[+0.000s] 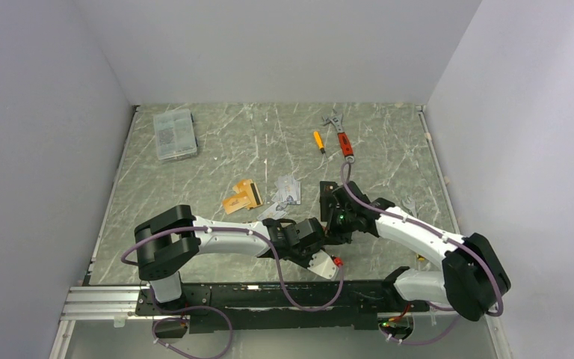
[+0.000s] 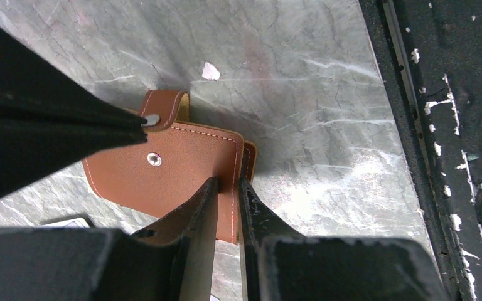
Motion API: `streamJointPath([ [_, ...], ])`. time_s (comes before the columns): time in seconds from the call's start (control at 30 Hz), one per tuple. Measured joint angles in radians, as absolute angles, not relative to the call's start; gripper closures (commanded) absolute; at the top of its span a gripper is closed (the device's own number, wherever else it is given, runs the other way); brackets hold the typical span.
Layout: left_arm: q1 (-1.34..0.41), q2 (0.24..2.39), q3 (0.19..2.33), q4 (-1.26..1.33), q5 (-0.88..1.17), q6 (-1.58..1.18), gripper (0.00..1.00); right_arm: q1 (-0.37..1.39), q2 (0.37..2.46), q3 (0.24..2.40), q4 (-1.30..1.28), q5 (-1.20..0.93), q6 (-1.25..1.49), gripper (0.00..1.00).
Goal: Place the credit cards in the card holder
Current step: Close the card holder at the center of the board.
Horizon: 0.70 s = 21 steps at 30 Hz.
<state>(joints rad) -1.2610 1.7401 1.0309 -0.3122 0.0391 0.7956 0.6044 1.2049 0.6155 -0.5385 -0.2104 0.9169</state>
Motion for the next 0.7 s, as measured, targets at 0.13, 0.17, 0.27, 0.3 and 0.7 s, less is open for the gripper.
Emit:
streamJointPath([
  [0.13,-1.261,1.74,1.031,-0.312,0.039,0.795,0.79,0.604,1.245,0.628,-0.503,-0.228,0.921,1.0],
  [0.17,-1.261,1.74,1.031,-0.313,0.039,0.796,0.79,0.604,1.25,0.63,-0.495,-0.23,0.924,1.0],
  [0.27,-1.261,1.74,1.031,-0.313,0.039,0.796,0.79,0.603,1.272,0.643,-0.482,-0.236,0.926,1.0],
  [0.3,-1.261,1.74,1.031,-0.313,0.039,0.796,0.79,0.603,1.285,0.652,-0.479,-0.236,0.927,1.0],
  [0.7,-1.261,1.74,1.032,-0.313,0.04,0.795,0.8,0.603,1.366,0.671,-0.435,-0.234,0.933,1.0],
])
